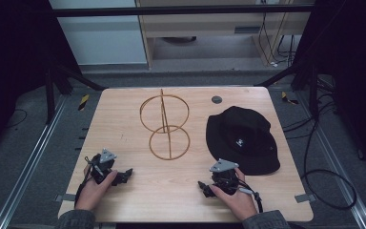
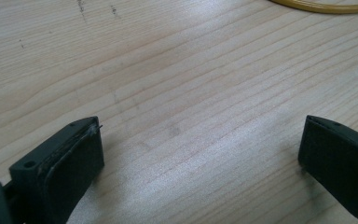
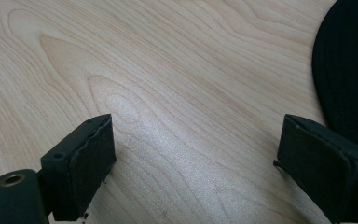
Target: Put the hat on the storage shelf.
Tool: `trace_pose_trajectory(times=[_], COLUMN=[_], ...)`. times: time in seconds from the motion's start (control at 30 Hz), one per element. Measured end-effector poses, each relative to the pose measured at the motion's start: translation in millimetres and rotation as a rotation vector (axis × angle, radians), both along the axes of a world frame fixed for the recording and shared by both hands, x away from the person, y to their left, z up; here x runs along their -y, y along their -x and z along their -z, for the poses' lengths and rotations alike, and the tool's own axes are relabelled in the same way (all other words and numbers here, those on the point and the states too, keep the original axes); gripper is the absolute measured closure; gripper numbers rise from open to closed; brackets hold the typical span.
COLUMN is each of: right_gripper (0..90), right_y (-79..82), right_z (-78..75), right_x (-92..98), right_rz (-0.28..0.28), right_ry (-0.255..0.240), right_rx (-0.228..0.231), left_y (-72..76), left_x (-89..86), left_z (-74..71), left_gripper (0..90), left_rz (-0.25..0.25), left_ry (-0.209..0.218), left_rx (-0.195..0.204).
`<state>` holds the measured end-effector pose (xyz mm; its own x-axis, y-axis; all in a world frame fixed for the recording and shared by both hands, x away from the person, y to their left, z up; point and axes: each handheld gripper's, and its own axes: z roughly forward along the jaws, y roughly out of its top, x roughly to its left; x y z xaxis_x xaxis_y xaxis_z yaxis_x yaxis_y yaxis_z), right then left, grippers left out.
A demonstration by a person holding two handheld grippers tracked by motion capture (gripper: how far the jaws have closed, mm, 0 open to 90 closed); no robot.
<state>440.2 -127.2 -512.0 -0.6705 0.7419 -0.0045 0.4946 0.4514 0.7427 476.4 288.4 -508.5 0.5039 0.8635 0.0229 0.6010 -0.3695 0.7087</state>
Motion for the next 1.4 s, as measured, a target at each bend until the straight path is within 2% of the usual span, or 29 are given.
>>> trace_pose_trajectory(times=[0.3,0.33,0.4,0.5,0.57,0.6,0.63,0.77,0.97,1.0,1.03,1.07,1.13,1.2,1.3,1.37,1.4], right_gripper=[12.3,12.8,12.3,11.6,11.1,10.4,10.4,9.8,10.1,10.3,10.3,10.5,10.4,10.8,10.6,10.3,10.3], right_y=[-0.1,-0.1,-0.2,0.3,0.1,0.6,0.6,2.5,6.5,9.1,9.1,10.2,10.2,7.8,4.3,-0.3,-0.3], right_z=[-0.6,-4.2,-7.0,-24.7,-29.5,-40.2,-40.2,-59.7,-86.4,-96.9,-96.9,-106.8,-111.6,-125.0,-133.4,-146.4,-146.4], right_x=[0.3,0.2,0.2,5.2,6.9,10.6,10.6,20.3,40.6,46.9,46.9,53.2,56.3,65.6,71.9,79.5,79.5], right_rz=[0.004,0.007,0.006,-0.007,-0.012,-0.015,-0.015,-0.013,0.021,0.027,0.027,0.04,0.046,0.064,0.082,0.101,0.101], right_ry=[0.0,0.022,0.026,0.038,0.052,0.063,0.063,0.079,0.102,0.102,0.102,0.105,0.109,0.13,0.126,0.164,0.164], right_rx=[-0.003,-0.024,-0.034,-0.045,-0.041,-0.043,-0.043,-0.041,-0.013,-0.006,-0.006,-0.001,-0.004,-0.008,-0.008,0.011,0.011], left_y=[0.3,0.3,0.3,0.3,0.3,0.4,0.4,0.5,0.6,0.6,0.7,0.9,1.0,1.1,1.1,1.2,1.2], left_x=[0.3,0.2,0.2,0.3,0.3,0.4,0.4,0.6,0.6,0.7,0.7,0.9,1.0,1.1,1.1,1.1,1.1], left_z=[0.0,0.0,0.0,0.1,0.0,0.1,0.1,0.2,0.1,0.1,0.1,0.2,0.2,0.2,0.2,0.1,0.1], left_gripper=[0.0,0.0,0.0,0.0,0.0,0.0,0.0,0.0,0.0,0.0,0.0,0.0,0.0,0.0,0.0,0.0,0.0], left_rz=[-0.002,-0.002,-0.002,-0.002,-0.002,-0.003,-0.003,-0.003,-0.003,-0.004,-0.003,-0.005,-0.006,-0.005,-0.005,-0.004,-0.004], left_ry=[0.0,0.001,0.0,0.0,0.0,0.0,0.0,0.003,0.003,0.003,0.003,0.003,0.004,0.003,0.003,0.003,0.003], left_rx=[0.001,0.0,0.001,0.001,0.001,0.001,0.001,0.001,0.001,0.001,0.001,0.001,0.001,0.001,0.001,0.001,0.001])
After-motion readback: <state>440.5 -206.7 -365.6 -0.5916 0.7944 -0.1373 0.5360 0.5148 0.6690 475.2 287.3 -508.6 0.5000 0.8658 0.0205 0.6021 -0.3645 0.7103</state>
